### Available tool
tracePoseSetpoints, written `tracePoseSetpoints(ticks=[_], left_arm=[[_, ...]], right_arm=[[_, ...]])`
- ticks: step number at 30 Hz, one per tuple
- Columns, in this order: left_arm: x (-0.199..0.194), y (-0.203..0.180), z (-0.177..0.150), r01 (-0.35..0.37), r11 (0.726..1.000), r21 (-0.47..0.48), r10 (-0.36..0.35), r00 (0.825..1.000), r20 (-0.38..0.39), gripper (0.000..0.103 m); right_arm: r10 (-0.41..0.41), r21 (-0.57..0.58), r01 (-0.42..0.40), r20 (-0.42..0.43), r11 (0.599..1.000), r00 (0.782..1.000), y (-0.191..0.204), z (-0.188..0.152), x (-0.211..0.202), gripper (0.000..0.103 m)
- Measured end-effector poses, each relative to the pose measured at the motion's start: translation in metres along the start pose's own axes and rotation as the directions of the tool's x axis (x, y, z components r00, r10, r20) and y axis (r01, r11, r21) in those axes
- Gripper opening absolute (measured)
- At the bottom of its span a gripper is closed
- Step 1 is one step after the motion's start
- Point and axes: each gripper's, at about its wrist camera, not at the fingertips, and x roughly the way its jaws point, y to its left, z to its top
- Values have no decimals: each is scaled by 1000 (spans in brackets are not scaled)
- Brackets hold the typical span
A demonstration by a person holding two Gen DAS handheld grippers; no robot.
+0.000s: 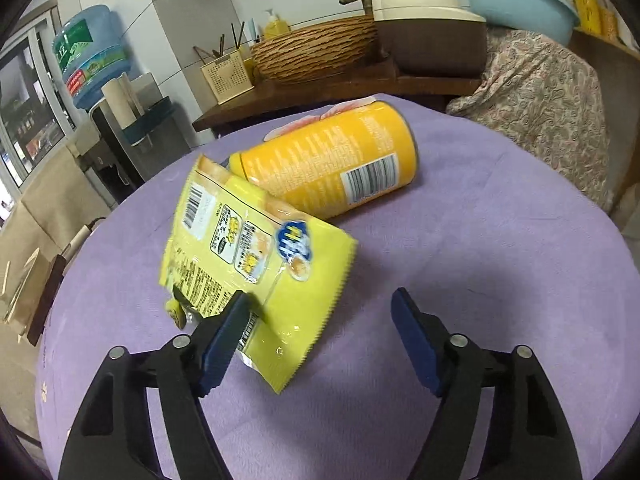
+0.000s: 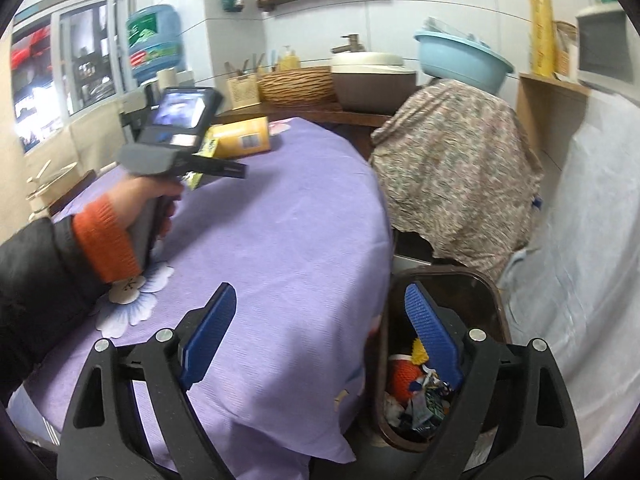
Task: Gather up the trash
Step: 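Grasp the yellow snack packet with the left tool, then grasp the yellow can with the right tool while the left tool holds the packet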
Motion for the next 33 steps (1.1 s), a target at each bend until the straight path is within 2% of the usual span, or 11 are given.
tracePoseSetpoints(ticks=[2, 5, 8, 9, 10, 17, 21, 24, 27, 31, 33], left_arm=[[3, 5, 3, -18, 1000, -4, 18, 1000, -2, 71], [8, 19, 4, -3, 999, -46, 2, 1000, -30, 54], [3, 31, 2, 17, 996, -83, -18, 1000, -13, 29], [-2, 38, 0, 29, 994, -108, -30, 1000, -5, 14], [-8, 43, -1, 41, 991, -127, -40, 999, 7, 11], [-74, 96, -31, 148, 960, -240, -110, 980, 165, 4], [-104, 114, -56, 192, 942, -275, -125, 962, 242, 4], [-110, 121, -65, 227, 933, -280, -149, 950, 274, 4], [-111, 129, -69, 241, 927, -288, -149, 940, 306, 4], [-114, 137, -73, 279, 916, -289, -177, 926, 333, 4], [-117, 142, -76, 279, 915, -293, -172, 924, 342, 4]], right_arm=[[15, -24, -15, -3, 1000, 1000, 9, 3, 3, 86], [37, -56, -37, 0, 998, 999, 21, 8, 7, 86], [50, -74, -49, 6, 996, 999, 26, 13, 9, 86], [59, -75, -59, 8, 995, 998, 25, 15, 10, 86], [67, -76, -67, 8, 995, 998, 26, 16, 11, 86], [176, -154, -175, -9, 972, 984, 39, 35, 31, 86], [264, -247, -273, -69, 930, 962, 60, 56, 60, 86], [273, -306, -296, -116, 905, 955, 75, 74, 87, 86], [249, -423, -295, -161, 857, 955, 95, 94, 115, 86], [189, -646, -274, -200, 712, 961, 124, 122, 157, 86], [174, -737, -285, -226, 613, 958, 136, 137, 177, 86]])
